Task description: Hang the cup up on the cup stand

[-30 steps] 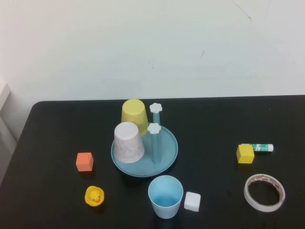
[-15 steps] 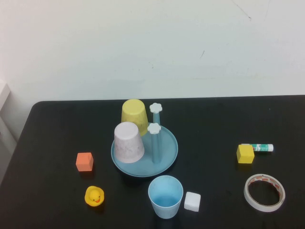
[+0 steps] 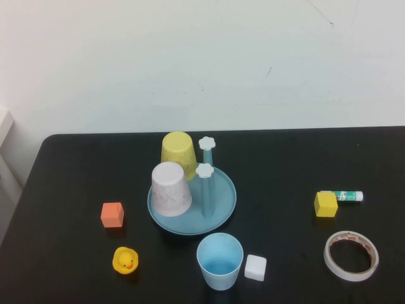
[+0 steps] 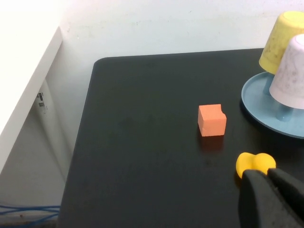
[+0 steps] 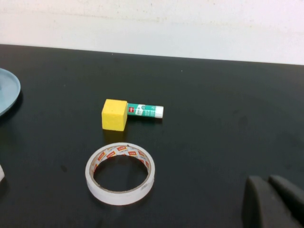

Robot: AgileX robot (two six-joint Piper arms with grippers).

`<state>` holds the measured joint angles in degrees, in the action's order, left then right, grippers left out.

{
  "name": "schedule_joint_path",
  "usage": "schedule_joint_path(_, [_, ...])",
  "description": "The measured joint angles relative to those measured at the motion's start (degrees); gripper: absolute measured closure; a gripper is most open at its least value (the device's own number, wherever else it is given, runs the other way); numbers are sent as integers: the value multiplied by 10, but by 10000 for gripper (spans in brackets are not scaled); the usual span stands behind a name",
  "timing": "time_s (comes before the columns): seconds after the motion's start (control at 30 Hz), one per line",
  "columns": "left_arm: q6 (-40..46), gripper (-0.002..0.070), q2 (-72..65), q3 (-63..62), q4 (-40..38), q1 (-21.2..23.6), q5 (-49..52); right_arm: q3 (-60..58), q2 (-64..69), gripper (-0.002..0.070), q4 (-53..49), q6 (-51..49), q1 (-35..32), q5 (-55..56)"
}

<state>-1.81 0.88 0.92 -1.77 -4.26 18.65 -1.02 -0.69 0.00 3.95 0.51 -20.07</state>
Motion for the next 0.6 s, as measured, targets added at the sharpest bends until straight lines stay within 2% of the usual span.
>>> schedule_joint_path(0.1, [0,676,0,0,1,0,-16,0,0,676,0,0,0,5])
schedule_joint_path(0.2, [0,676,0,2,3,0,-71,-6,0,676,0,0,0,54])
schedule_joint_path(0.4, [0,676,0,2,11,0,-289,-6,0,676,0,2,0,269])
schedule_joint_path(0.6, [0,676,0,2,12,0,-443,-6,0,676,0,7,0,448])
